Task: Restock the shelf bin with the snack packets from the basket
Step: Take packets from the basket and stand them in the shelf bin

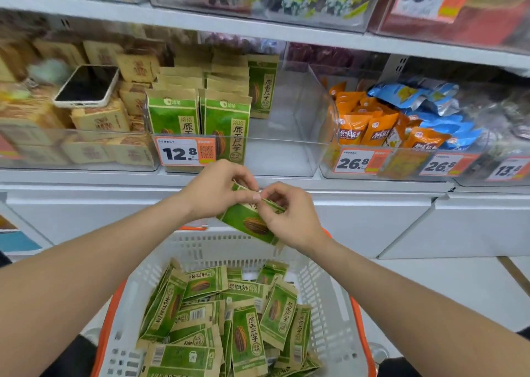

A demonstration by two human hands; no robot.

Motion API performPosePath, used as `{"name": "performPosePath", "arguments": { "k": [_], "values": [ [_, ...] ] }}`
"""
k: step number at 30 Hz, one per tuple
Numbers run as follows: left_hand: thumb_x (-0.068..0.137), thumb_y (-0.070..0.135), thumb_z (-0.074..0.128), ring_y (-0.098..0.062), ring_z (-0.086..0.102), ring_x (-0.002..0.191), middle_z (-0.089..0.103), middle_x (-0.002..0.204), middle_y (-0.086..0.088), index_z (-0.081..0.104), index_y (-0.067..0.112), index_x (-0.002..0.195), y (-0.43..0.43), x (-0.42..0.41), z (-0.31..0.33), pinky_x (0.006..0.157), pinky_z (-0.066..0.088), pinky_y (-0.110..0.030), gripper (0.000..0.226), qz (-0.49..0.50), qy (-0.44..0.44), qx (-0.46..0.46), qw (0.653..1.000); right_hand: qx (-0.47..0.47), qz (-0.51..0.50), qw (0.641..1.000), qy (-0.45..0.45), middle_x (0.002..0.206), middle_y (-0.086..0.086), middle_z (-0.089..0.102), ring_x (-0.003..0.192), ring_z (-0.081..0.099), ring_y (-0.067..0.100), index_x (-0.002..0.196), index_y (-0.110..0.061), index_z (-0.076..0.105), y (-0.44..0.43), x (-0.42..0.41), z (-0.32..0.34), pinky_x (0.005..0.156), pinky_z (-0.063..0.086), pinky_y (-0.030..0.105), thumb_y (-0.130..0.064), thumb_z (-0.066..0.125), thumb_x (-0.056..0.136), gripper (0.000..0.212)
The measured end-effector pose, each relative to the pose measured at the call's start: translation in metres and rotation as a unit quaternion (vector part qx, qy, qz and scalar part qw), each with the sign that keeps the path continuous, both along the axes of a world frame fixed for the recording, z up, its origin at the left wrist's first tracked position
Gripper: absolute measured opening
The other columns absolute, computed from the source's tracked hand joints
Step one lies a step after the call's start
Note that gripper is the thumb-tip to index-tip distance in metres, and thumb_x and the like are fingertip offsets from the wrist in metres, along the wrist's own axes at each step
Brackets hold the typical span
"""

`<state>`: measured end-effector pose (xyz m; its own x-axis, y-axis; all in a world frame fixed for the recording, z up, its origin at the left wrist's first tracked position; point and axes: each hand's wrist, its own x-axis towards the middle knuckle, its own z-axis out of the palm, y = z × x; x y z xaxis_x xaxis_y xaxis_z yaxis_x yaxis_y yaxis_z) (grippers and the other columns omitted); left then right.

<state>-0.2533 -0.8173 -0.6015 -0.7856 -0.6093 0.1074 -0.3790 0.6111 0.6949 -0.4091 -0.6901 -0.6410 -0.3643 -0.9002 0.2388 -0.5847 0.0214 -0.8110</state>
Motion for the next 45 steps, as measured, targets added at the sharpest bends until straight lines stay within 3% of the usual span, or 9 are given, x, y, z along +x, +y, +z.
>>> {"name": "performPosePath", "arguments": {
  "k": [4, 9, 14, 19, 22, 25, 31, 36, 45],
  "values": [
    [0.091, 0.034, 0.082, -0.007, 0.070, 0.089, 0.076, 0.093, 0.007, 0.073, 0.026, 0.099, 0.011, -0.005, 0.025, 0.077, 0.052, -0.024, 0.014, 0.127, 0.204, 0.012, 0.971, -0.083, -0.014, 0.996, -0.031, 0.075, -0.009, 0.070, 0.070, 0.064, 0.005, 0.090, -0.021, 0.071, -0.010, -0.003, 0.041, 0.068, 0.051, 0.027, -0.019, 0.072, 0.093, 0.004],
    [0.096, 0.048, 0.068, -0.020, 0.072, 0.079, 0.072, 0.093, 0.002, 0.055, 0.028, 0.116, 0.022, -0.012, 0.044, 0.067, 0.061, -0.051, 0.031, 0.240, 0.326, 0.035, 0.914, -0.144, -0.074, 0.982, -0.095, 0.085, -0.004, 0.070, 0.083, 0.069, 0.011, 0.131, -0.028, 0.060, -0.020, 0.000, 0.073, 0.077, 0.058, 0.036, -0.025, 0.059, 0.104, 0.028],
    [0.101, 0.049, 0.063, -0.014, 0.071, 0.073, 0.076, 0.088, 0.005, 0.066, 0.024, 0.104, 0.031, -0.026, 0.055, 0.072, 0.061, -0.052, 0.025, 0.198, 0.260, 0.041, 0.944, -0.131, -0.140, 0.973, -0.131, 0.098, -0.007, 0.072, 0.096, 0.068, 0.014, 0.110, -0.023, 0.068, -0.033, 0.008, 0.093, 0.089, 0.057, 0.048, -0.032, 0.043, 0.106, 0.027],
    [0.105, 0.057, 0.051, -0.021, 0.051, 0.058, 0.059, 0.060, 0.001, 0.050, 0.020, 0.074, 0.027, -0.032, 0.069, 0.059, 0.039, -0.041, 0.049, 0.229, 0.180, -0.131, 0.948, -0.045, -0.171, 0.975, -0.132, 0.081, 0.002, 0.070, 0.084, 0.065, 0.028, 0.086, -0.013, 0.068, -0.050, -0.004, 0.102, 0.078, 0.054, 0.044, -0.034, 0.044, 0.106, 0.038],
    [0.109, 0.047, 0.045, -0.021, 0.059, 0.085, 0.065, 0.094, 0.003, 0.064, 0.019, 0.103, 0.022, -0.032, 0.076, 0.070, 0.045, -0.039, 0.035, 0.245, 0.185, -0.231, 0.923, -0.042, -0.202, 0.970, -0.125, 0.074, 0.004, 0.069, 0.079, 0.065, 0.029, 0.079, -0.010, 0.068, -0.062, -0.019, 0.112, 0.071, 0.051, 0.042, -0.037, 0.047, 0.106, 0.044],
    [0.101, 0.033, 0.051, -0.026, 0.051, 0.103, 0.056, 0.114, -0.004, 0.065, 0.016, 0.110, 0.015, -0.032, 0.081, 0.081, 0.040, -0.041, 0.023, 0.238, 0.162, -0.360, 0.887, -0.061, -0.212, 0.967, -0.131, 0.064, 0.001, 0.063, 0.063, 0.059, 0.022, 0.070, -0.012, 0.064, -0.077, -0.038, 0.120, 0.060, 0.045, 0.039, -0.044, 0.052, 0.106, 0.049],
    [0.091, 0.061, 0.052, -0.043, 0.031, 0.149, 0.036, 0.164, -0.014, 0.045, 0.015, 0.150, -0.015, -0.026, 0.075, 0.119, 0.022, -0.060, 0.076, 0.259, -0.069, -0.446, 0.854, -0.085, -0.222, 0.970, -0.050, 0.105, 0.000, 0.068, 0.089, 0.063, 0.014, 0.129, -0.013, 0.055, -0.097, -0.057, 0.131, 0.069, 0.049, 0.021, -0.035, 0.052, 0.109, 0.031],
    [0.094, 0.072, 0.039, -0.045, 0.042, 0.136, 0.048, 0.147, -0.017, 0.035, 0.013, 0.156, -0.032, -0.027, 0.063, 0.117, 0.026, -0.063, 0.085, 0.275, -0.121, -0.470, 0.830, -0.036, -0.219, 0.975, 0.003, 0.118, 0.010, 0.068, 0.101, 0.063, 0.030, 0.132, -0.011, 0.046, -0.118, -0.060, 0.127, 0.080, 0.047, 0.037, -0.018, 0.052, 0.107, 0.027],
    [0.092, 0.065, 0.042, -0.046, 0.046, 0.131, 0.051, 0.136, -0.023, 0.045, 0.011, 0.143, -0.046, -0.033, 0.052, 0.107, 0.033, -0.062, 0.074, 0.276, -0.127, -0.510, 0.805, 0.018, -0.177, 0.984, -0.028, 0.111, 0.007, 0.059, 0.097, 0.055, 0.025, 0.135, -0.008, 0.039, -0.169, -0.064, 0.121, 0.081, 0.044, 0.032, -0.001, 0.050, 0.097, 0.040]
  ]
}}
